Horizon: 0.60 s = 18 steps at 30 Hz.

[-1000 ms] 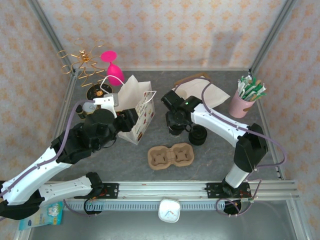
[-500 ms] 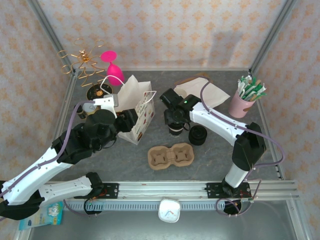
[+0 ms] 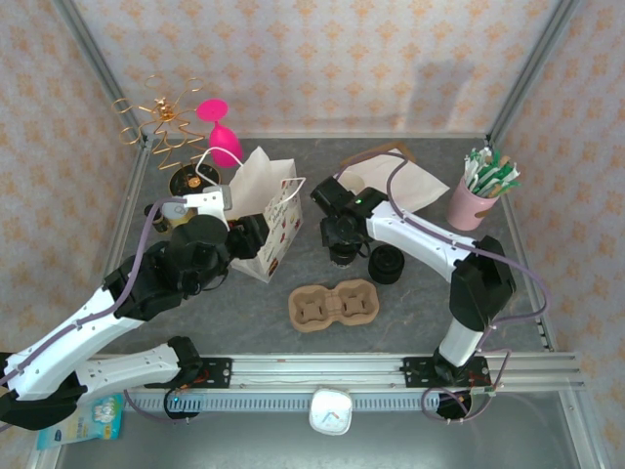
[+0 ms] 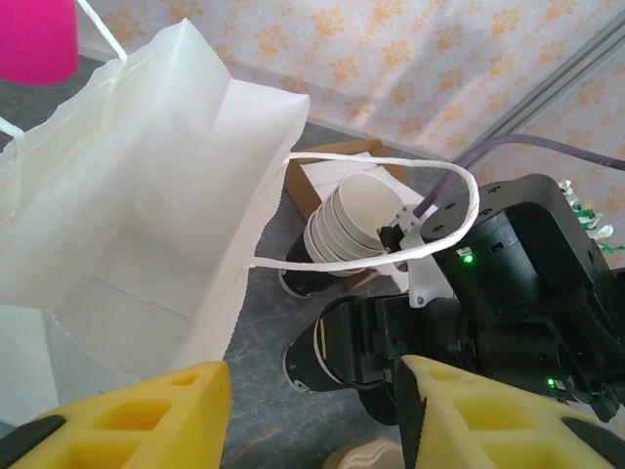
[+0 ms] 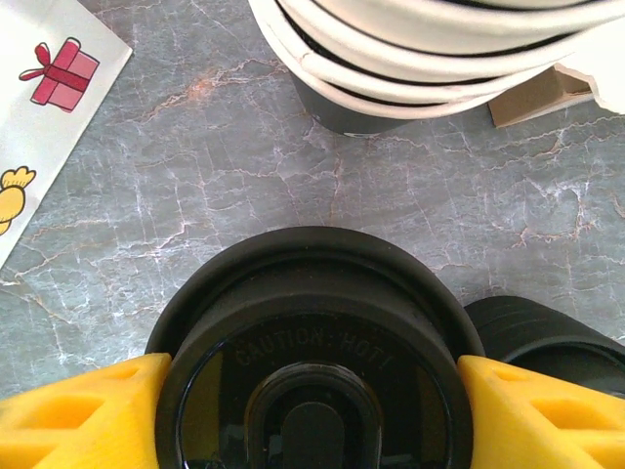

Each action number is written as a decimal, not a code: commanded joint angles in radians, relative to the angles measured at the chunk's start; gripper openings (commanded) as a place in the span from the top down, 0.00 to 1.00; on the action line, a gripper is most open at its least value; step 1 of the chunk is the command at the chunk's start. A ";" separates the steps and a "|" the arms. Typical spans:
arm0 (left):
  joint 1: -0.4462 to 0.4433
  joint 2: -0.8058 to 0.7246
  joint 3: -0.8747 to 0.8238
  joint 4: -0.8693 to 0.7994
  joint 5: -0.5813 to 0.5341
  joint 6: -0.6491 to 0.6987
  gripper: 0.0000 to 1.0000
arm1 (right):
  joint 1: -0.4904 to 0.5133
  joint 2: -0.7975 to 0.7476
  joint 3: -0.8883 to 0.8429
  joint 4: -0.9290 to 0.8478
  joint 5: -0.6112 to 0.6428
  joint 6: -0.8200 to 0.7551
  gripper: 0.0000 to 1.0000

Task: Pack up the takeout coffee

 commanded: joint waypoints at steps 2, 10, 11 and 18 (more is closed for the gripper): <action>0.013 -0.012 -0.008 -0.021 -0.029 0.014 0.50 | 0.007 0.003 -0.008 -0.001 0.032 0.003 0.27; 0.016 -0.010 -0.011 -0.019 -0.026 0.016 0.50 | 0.007 0.013 -0.009 -0.006 0.053 0.006 0.24; 0.017 -0.010 -0.011 -0.019 -0.026 0.017 0.49 | 0.006 0.012 -0.006 -0.005 0.050 0.006 0.23; 0.019 -0.009 -0.012 -0.019 -0.025 0.017 0.49 | 0.007 -0.013 0.006 -0.007 0.024 0.003 0.18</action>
